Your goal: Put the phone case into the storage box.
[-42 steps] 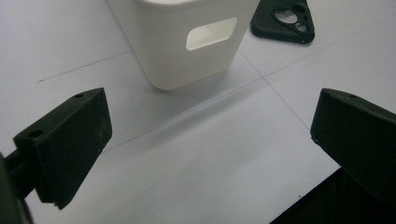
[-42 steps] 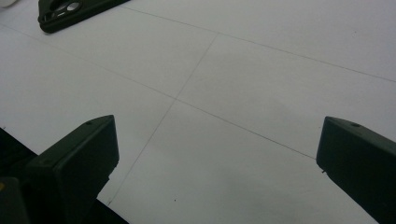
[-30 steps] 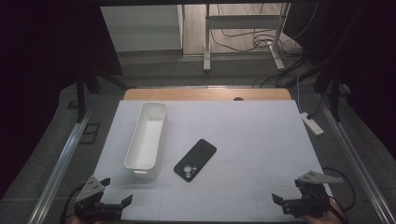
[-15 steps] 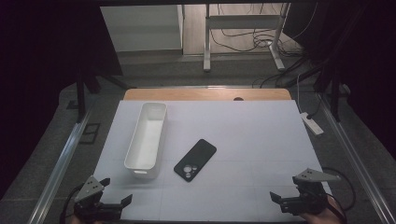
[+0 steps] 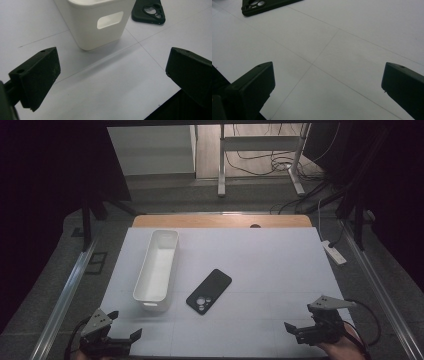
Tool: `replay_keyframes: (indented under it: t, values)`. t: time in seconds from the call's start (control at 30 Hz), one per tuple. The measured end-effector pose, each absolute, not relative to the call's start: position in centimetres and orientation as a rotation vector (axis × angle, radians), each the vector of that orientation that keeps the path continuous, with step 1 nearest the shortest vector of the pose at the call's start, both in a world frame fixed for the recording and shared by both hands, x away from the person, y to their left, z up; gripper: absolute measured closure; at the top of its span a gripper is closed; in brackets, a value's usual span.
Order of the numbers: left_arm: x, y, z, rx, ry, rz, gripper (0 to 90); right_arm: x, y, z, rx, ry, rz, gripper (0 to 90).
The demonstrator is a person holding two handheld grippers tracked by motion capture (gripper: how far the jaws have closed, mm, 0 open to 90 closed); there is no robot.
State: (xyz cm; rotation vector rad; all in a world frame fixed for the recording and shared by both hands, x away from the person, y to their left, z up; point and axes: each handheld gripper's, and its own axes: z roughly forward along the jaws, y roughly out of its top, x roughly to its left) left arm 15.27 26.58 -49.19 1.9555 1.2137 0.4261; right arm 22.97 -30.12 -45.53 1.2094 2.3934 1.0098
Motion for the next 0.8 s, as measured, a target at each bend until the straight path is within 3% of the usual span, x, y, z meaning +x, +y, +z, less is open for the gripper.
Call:
replay_keyframes:
  t: [0.8]
  values:
    - [15.3, 26.5, -49.2, 1.963, 1.212, 0.430, 0.8, 25.7, -27.9, -45.1, 1.111, 2.479, 1.021, 0.0]
